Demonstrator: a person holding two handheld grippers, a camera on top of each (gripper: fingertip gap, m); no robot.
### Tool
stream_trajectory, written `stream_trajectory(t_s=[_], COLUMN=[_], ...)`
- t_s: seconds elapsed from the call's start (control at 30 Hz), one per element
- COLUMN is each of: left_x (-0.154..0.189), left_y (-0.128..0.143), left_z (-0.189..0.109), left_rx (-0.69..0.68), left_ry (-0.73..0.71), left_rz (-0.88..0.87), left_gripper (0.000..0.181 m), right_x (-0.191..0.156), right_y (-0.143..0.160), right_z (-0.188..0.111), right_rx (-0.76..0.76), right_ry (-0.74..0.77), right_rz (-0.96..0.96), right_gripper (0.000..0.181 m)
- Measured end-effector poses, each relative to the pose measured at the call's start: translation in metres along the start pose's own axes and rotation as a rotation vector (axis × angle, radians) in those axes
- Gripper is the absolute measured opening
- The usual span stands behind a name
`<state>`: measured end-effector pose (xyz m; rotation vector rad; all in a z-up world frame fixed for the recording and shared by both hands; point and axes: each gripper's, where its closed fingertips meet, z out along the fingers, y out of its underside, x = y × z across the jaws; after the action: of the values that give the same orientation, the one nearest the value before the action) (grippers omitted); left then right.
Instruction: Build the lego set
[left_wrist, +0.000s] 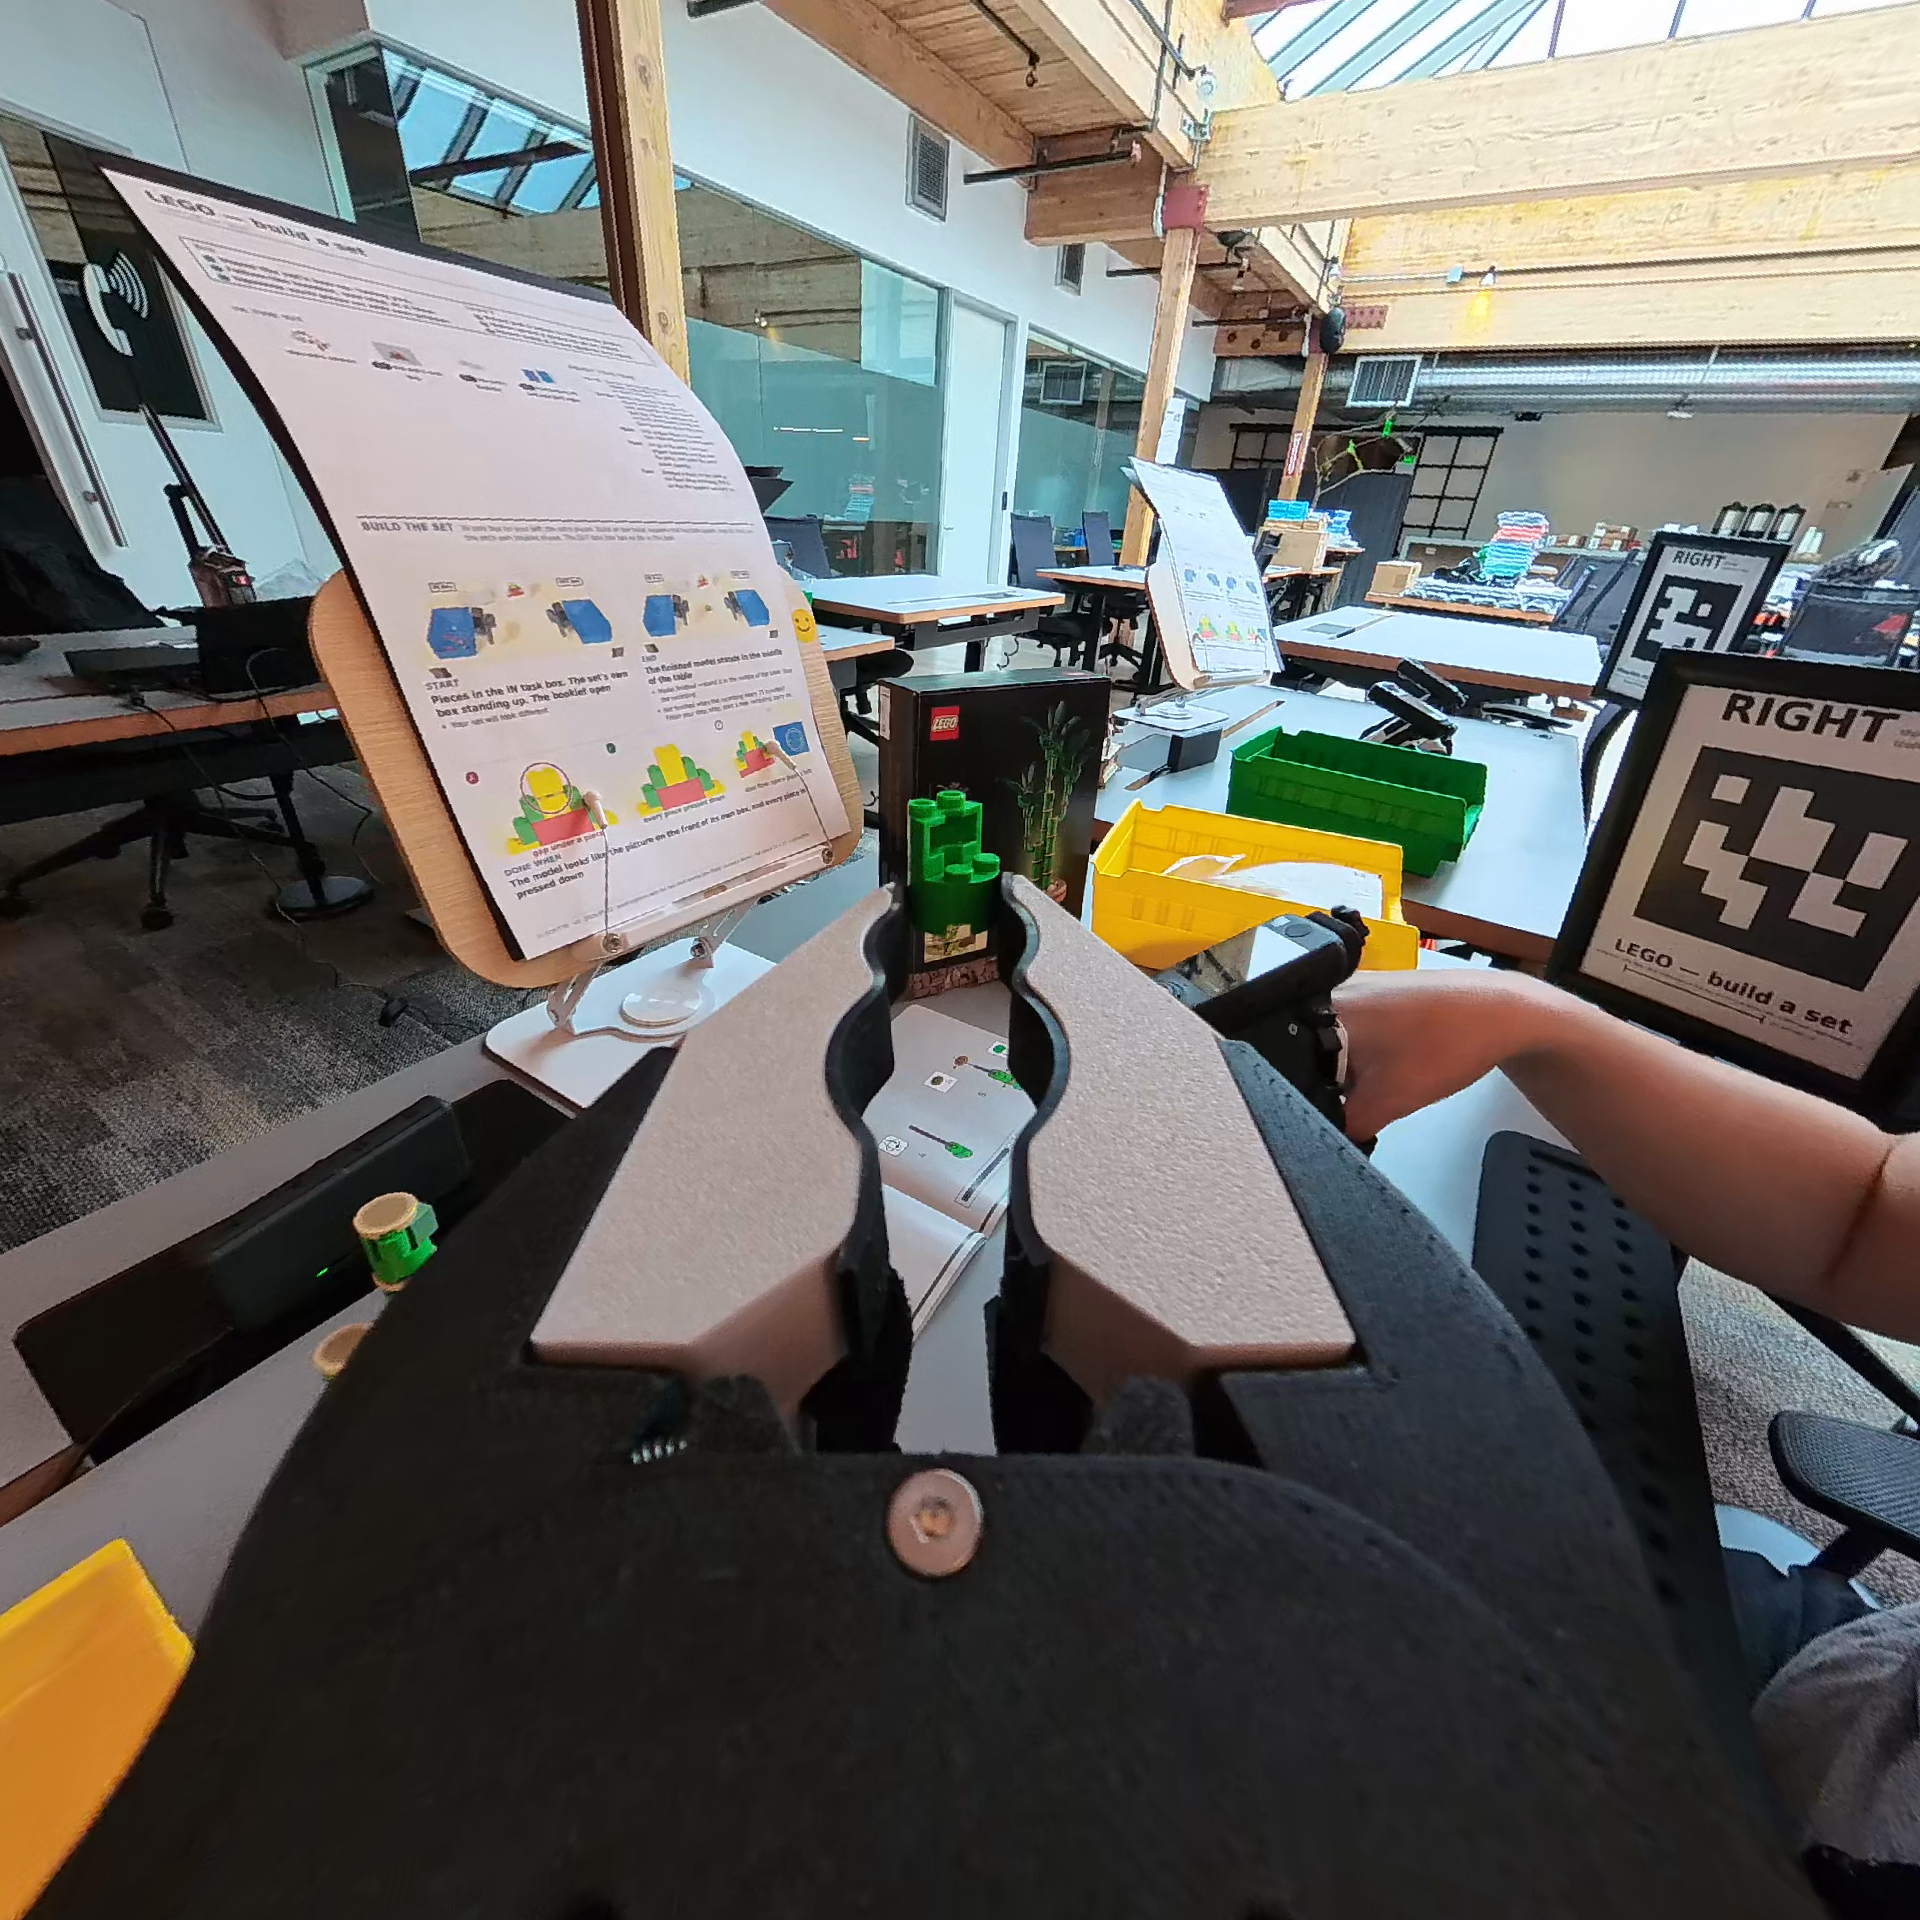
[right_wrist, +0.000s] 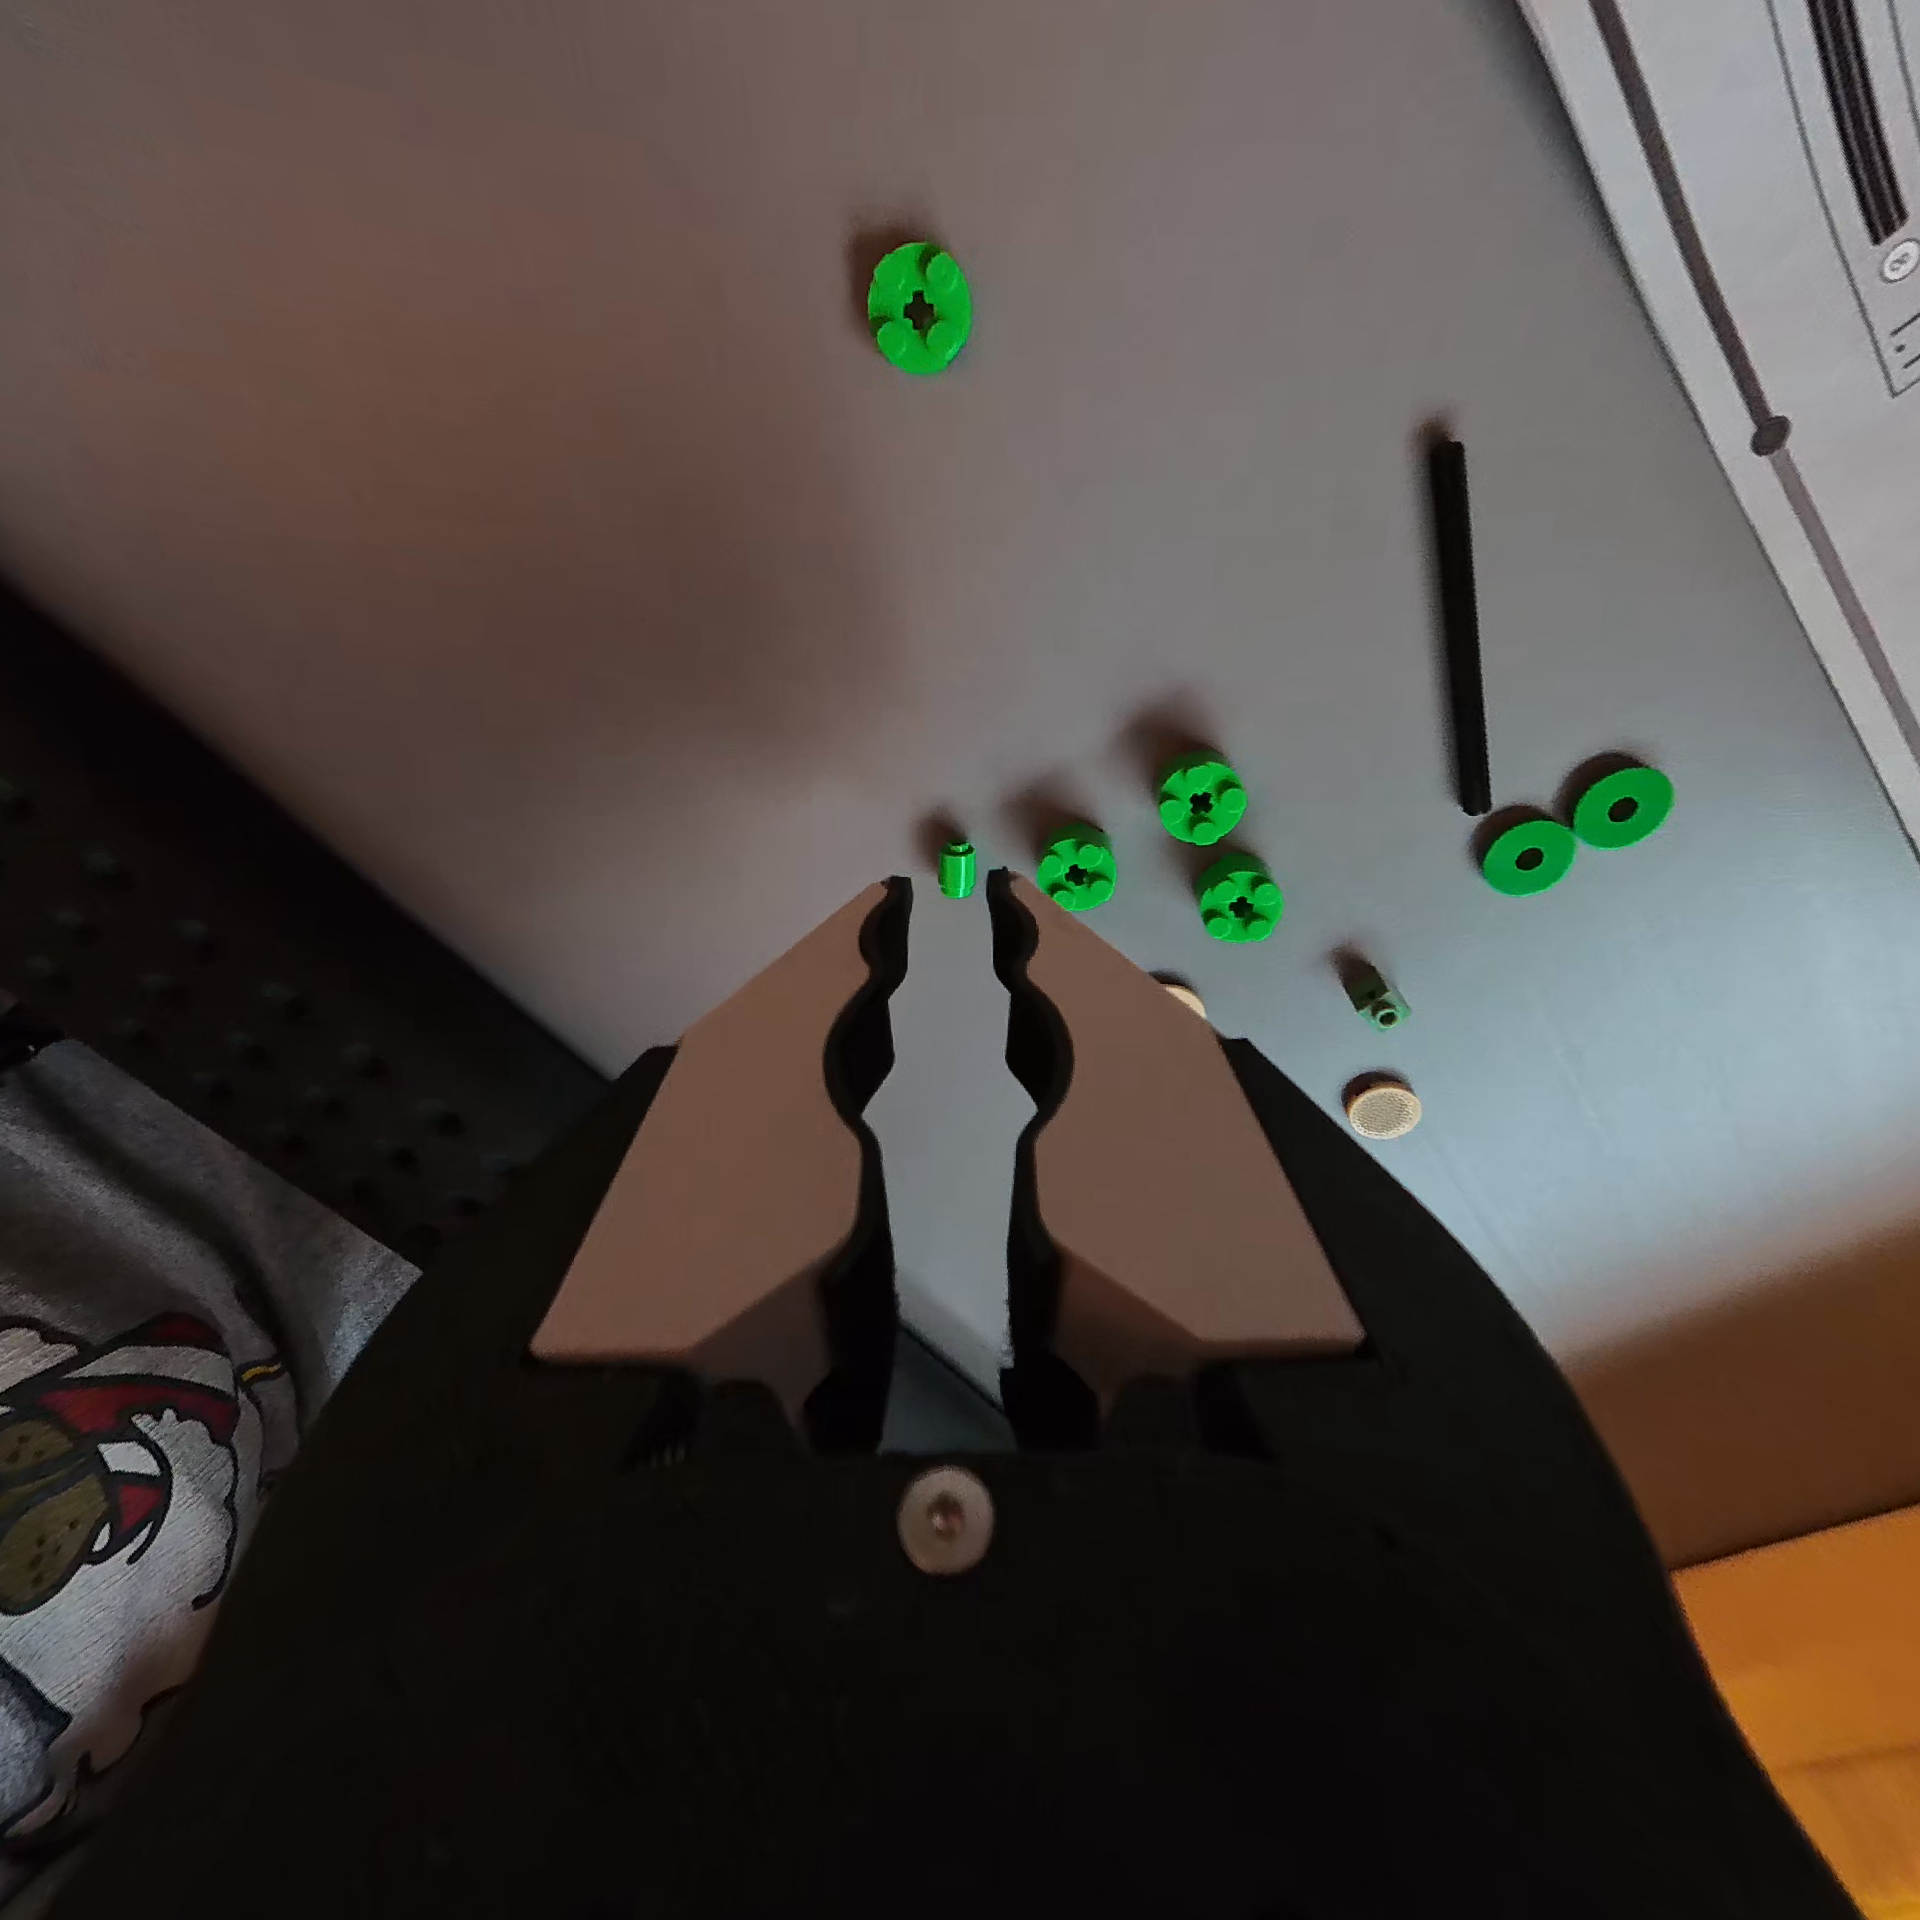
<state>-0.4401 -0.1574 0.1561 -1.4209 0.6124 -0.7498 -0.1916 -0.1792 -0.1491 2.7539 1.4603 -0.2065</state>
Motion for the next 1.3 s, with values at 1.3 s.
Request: stream_trajectory(t_s=[1.3], left_x=[0.000], left_y=[0.003], left_z=[0.001], left_rx=[-0.013], left_ry=[0.016], left_rz=[-0.009], left_gripper=[0.014], right_x=[-0.002], right_y=[0.001], right_z=[0.018], right_rx=[-0.069], right_ry=[-0.041], right_rz=[0.005], right_gripper=[0.007])
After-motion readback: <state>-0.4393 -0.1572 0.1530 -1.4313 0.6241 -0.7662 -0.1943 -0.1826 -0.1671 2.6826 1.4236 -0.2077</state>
